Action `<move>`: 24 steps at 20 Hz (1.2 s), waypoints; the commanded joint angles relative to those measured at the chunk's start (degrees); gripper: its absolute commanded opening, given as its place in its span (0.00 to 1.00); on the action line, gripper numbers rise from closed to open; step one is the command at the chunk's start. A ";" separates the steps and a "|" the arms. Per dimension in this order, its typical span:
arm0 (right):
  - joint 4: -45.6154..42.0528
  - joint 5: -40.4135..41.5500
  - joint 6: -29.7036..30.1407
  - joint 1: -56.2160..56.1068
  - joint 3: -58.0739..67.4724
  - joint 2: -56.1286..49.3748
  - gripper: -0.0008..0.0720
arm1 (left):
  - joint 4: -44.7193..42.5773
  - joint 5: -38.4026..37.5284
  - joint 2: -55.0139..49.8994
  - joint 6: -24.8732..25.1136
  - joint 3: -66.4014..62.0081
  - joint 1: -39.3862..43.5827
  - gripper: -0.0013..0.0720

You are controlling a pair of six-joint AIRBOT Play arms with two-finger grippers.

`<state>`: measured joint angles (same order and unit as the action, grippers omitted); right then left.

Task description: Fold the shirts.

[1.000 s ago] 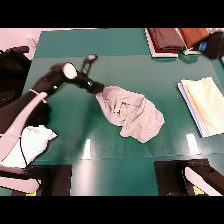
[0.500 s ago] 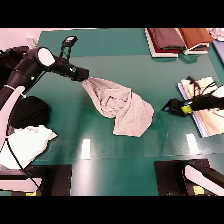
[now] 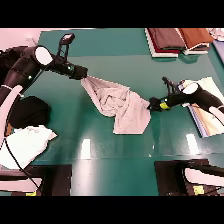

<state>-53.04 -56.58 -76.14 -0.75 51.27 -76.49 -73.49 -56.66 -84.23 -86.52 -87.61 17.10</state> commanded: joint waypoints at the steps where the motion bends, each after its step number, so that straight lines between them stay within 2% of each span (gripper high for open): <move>1: -5.75 -1.22 0.15 0.11 8.37 3.19 0.03 | -2.71 0.72 4.46 -0.20 -2.78 -1.84 0.05; 5: -7.13 -6.69 0.20 5.92 22.62 14.78 0.03 | -3.41 0.74 16.13 0.04 -10.47 -5.99 0.05; 10: -7.08 -11.74 0.17 11.58 37.77 26.53 0.03 | -5.84 1.51 31.63 1.51 -18.23 -5.97 0.05; 15: -7.08 -17.33 0.07 15.61 47.54 31.15 0.03 | -5.81 4.31 41.59 1.46 -19.65 -5.97 0.05; 20: -7.04 -20.70 -2.51 16.04 52.94 28.83 0.03 | -5.84 0.42 41.16 1.46 -18.91 -5.97 0.05; 24: -7.15 -24.28 -5.49 10.58 53.37 20.44 0.03 | -5.84 -8.11 33.11 1.46 -13.14 -5.97 0.05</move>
<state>-60.20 -77.80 -79.50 12.80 103.61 -51.37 -79.37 -59.09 -47.00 -85.03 -104.09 11.11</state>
